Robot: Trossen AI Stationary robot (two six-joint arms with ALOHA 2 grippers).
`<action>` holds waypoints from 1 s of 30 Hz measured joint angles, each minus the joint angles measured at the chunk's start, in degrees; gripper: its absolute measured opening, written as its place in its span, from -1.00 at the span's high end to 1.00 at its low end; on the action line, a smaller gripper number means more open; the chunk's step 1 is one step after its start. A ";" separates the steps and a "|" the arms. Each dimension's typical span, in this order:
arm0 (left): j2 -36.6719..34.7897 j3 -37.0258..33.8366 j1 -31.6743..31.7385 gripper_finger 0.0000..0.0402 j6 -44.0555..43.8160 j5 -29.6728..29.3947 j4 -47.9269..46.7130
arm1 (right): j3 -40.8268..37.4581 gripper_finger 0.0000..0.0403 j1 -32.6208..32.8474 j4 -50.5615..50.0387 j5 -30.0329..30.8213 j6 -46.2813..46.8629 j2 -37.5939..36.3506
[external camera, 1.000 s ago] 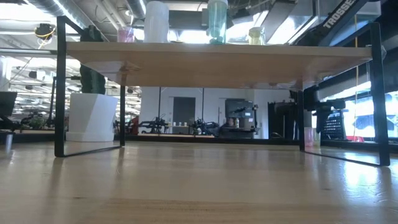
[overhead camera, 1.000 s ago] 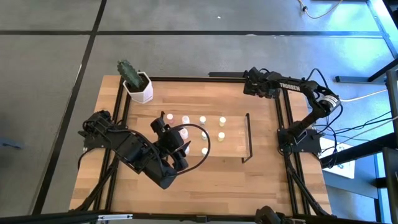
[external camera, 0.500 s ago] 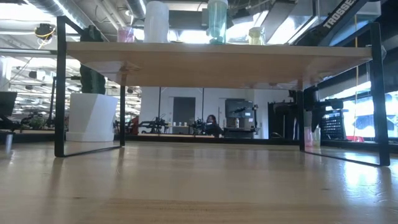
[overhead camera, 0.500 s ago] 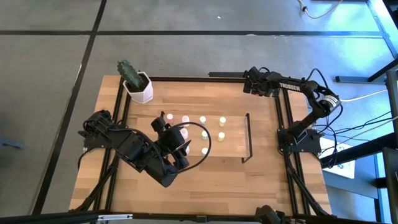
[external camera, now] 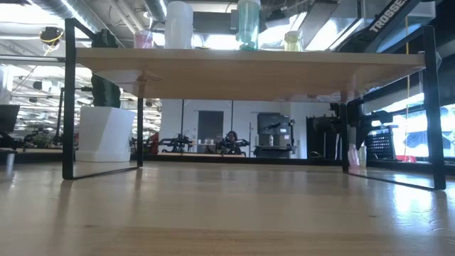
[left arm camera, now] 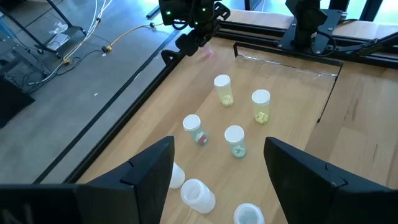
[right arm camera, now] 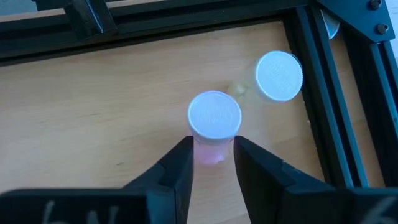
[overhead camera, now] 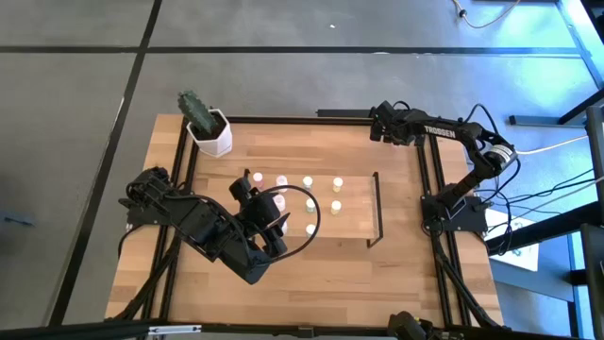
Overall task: Pick and place medicine bottles onto shelf by color
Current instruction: Put the pink pill bottle on the shelf aligned with the other pink pill bottles
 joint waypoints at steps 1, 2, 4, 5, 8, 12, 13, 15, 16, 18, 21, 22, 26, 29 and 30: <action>0.00 0.00 0.00 -0.21 0.00 0.00 0.00 | 0.00 0.40 -0.02 -0.02 0.02 0.00 0.00; 0.00 0.00 0.00 -0.21 -0.04 0.00 0.00 | 0.00 0.38 -0.02 -0.01 0.02 0.00 0.00; 0.00 0.00 0.00 -0.21 -0.40 0.00 0.00 | 0.00 0.34 -0.02 -0.01 0.02 0.00 0.00; 0.00 0.00 -0.04 -0.21 -0.70 0.00 0.00 | 0.00 0.32 -0.02 -0.02 0.02 -0.02 0.00; 0.00 0.00 -0.04 -0.21 -0.98 0.00 0.00 | 0.00 0.28 -0.02 -0.02 0.04 -0.02 0.00; 0.02 0.00 -0.04 -0.21 -1.08 0.04 0.00 | 0.00 0.27 -0.02 0.21 1.24 -0.14 0.00; 0.02 0.00 -0.04 -0.21 -1.10 0.05 0.00 | 0.00 0.28 -0.02 0.29 1.47 -0.97 0.00; 0.02 0.00 -0.04 -0.21 -1.25 0.09 0.00 | 0.00 0.28 -0.02 0.73 1.55 -3.32 0.00; 0.02 0.00 -0.04 -0.21 -1.29 0.09 0.00 | 0.00 0.28 -0.02 0.91 1.55 -4.35 0.00; 0.02 0.00 -0.04 -0.21 -1.31 0.11 0.00 | 0.00 0.27 0.00 0.97 1.51 -4.96 0.02; 0.02 0.00 -0.04 -0.21 -1.31 0.14 0.00 | 0.00 0.25 -0.02 0.95 0.59 -4.58 0.13; 0.02 0.00 -0.04 -0.21 -1.34 0.15 0.00 | 0.00 0.25 -0.02 0.96 0.15 -4.45 0.13; 0.02 0.00 -0.04 -0.21 -1.38 0.20 0.00 | 0.00 0.25 0.00 0.94 -0.50 -4.37 0.15; 0.02 -0.02 -0.04 -0.21 -1.44 0.20 0.00 | 0.00 0.25 0.00 0.92 -0.52 -4.37 0.15; 0.02 -0.01 -0.04 -0.21 -1.49 0.20 0.00 | 0.00 0.25 0.00 0.90 -0.52 -4.35 0.15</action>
